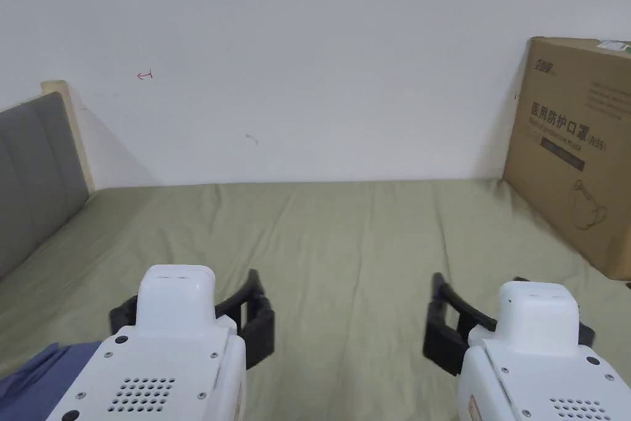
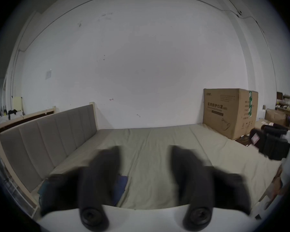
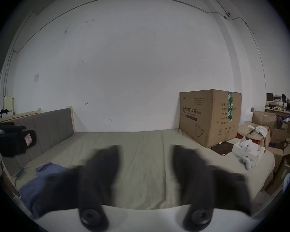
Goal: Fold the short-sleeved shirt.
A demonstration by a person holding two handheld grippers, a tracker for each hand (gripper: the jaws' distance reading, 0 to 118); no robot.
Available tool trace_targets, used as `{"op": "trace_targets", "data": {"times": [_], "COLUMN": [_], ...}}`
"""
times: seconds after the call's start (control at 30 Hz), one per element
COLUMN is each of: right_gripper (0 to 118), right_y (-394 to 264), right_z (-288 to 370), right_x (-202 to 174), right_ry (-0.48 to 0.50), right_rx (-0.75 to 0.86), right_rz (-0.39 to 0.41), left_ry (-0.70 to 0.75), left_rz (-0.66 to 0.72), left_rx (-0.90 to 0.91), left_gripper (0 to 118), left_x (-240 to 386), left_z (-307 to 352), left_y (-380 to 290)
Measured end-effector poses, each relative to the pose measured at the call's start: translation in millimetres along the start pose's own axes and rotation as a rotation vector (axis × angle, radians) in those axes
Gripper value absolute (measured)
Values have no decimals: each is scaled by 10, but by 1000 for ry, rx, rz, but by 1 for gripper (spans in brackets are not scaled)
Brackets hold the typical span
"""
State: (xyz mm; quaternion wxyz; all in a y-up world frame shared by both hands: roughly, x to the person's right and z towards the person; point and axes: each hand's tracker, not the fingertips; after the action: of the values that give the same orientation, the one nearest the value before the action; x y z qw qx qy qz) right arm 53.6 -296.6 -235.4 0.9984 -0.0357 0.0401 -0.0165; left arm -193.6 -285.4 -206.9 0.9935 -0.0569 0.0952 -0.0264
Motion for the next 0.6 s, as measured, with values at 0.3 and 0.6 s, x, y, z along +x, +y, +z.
{"op": "trace_targets", "data": {"times": [0.3, 0.6], "right_gripper": [1, 0], "right_y": [-70, 6], "right_z": [-97, -69], "right_x": [128, -10], "right_ry": [-37, -9], "right_rx": [-44, -48], "right_rz": [5, 52], "left_ry": [-17, -38], "left_rz": [68, 57], "left_rx": [-42, -64], "left_gripper": [0, 0], "left_x": [-56, -41], "left_z": [-68, -131], "left_y": [-57, -36]}}
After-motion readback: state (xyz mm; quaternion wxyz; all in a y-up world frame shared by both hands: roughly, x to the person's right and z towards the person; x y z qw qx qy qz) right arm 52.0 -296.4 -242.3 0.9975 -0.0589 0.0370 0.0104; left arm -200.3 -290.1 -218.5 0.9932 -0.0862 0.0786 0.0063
